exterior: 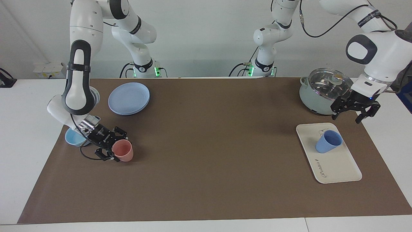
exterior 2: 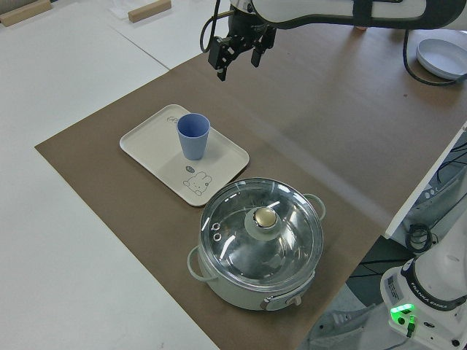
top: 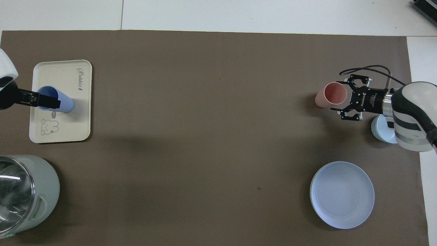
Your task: Place cup on tray
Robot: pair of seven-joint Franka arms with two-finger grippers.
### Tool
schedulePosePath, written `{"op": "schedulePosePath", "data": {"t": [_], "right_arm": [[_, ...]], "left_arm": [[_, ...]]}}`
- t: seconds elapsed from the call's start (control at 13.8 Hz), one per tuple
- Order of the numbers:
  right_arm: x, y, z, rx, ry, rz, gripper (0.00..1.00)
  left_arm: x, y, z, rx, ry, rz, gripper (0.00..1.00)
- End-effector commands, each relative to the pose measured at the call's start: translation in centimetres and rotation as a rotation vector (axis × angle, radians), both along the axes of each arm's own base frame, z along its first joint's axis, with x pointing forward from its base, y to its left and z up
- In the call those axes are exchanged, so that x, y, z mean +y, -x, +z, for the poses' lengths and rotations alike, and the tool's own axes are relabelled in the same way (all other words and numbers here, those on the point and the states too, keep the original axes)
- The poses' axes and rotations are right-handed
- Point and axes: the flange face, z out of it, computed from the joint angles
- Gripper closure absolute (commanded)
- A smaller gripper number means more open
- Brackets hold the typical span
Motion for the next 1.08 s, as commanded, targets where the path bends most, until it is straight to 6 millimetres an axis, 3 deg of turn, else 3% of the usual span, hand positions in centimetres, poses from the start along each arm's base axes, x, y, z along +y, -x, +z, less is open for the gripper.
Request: {"op": "schedulePosePath", "data": {"t": [0.0, 0.14, 0.43, 0.72, 0.79, 0.94, 1.01], "right_arm": [[-0.9, 1.1, 1.9, -0.051, 0.134, 0.133, 0.01], [-1.0, 1.1, 3.6, -0.090, 0.276, 0.299, 0.01], [-0.9, 1.3, 7.2, -0.139, 0.575, 0.711, 0.01], [0.5, 2.1, 9.7, -0.217, 0.699, 1.116, 0.01], [1.8, 2.3, 10.7, -0.226, 0.720, 1.205, 0.01], [4.3, 2.9, 12.3, -0.219, 0.729, 1.284, 0.01], [5.6, 3.5, 13.3, -0.215, 0.716, 1.311, 0.01]], "left_arm": [[-3.5, 3.2, -0.8, 0.045, -0.033, 0.054, 0.00], [-6.5, 5.0, -1.1, 0.081, -0.040, 0.092, 0.00], [-12.5, 6.6, -0.2, 0.092, -0.044, 0.169, 0.00], [-11.8, 5.6, 6.6, 0.051, -0.026, 0.183, 0.00], [-11.6, 5.4, 8.2, 0.045, -0.023, 0.183, 0.00], [-11.2, 4.9, 9.8, 0.036, -0.019, 0.186, 0.00], [-9.9, 4.4, 10.2, 0.027, -0.023, 0.191, 0.00]]}}
